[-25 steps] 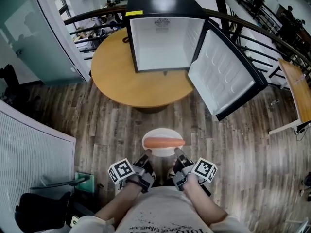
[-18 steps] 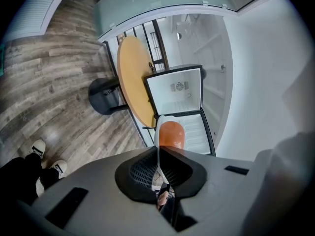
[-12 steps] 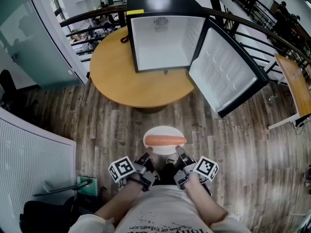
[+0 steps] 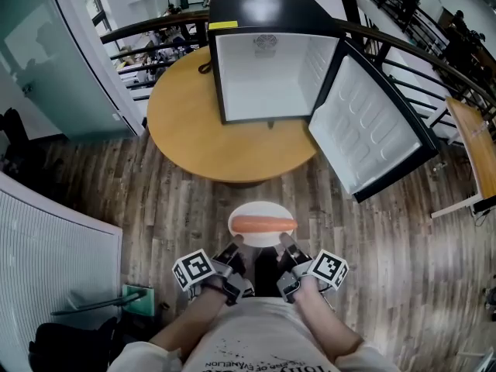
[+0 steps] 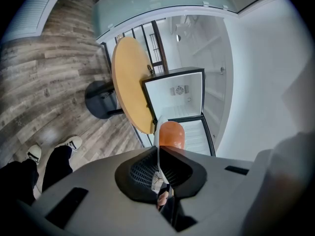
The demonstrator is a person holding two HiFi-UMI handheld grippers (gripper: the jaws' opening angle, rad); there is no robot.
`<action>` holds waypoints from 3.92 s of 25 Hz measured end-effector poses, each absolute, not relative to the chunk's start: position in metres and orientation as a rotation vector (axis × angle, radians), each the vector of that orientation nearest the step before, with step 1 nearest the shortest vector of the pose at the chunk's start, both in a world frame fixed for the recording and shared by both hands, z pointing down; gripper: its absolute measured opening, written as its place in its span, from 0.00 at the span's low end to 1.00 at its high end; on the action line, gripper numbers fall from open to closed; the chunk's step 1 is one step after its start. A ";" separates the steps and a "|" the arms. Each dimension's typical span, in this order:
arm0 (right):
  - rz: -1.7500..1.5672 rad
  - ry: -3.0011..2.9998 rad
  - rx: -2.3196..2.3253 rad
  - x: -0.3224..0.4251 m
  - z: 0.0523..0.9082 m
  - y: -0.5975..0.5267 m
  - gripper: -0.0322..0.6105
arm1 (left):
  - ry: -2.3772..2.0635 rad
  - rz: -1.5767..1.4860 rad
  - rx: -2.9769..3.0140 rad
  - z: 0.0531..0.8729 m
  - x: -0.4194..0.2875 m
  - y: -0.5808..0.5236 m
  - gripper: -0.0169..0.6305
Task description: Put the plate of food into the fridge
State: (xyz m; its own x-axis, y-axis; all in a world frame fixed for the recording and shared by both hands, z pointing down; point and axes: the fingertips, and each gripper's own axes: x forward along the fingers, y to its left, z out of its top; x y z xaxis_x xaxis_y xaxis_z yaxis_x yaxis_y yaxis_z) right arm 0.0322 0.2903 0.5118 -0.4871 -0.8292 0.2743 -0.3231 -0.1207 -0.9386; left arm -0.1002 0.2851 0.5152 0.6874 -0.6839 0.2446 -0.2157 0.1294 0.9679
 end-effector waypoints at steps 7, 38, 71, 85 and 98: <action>-1.640 1.749 -1.256 0.042 0.517 0.241 0.11 | -0.810 -0.404 1.432 0.518 -0.091 0.238 0.08; -1.720 1.853 -1.153 0.109 0.505 0.004 0.11 | -0.905 -0.497 1.384 0.508 -0.023 0.018 0.08; -1.722 1.741 -1.259 0.087 0.530 -0.067 0.11 | -0.833 -0.413 1.402 0.530 -0.045 -0.068 0.08; -1.714 1.684 -1.287 0.085 0.562 -0.099 0.11 | -0.863 -0.430 1.356 0.563 -0.050 -0.101 0.08; -1.677 1.637 -1.332 0.082 0.581 -0.139 0.11 | -0.913 -0.536 1.328 0.583 -0.055 -0.141 0.07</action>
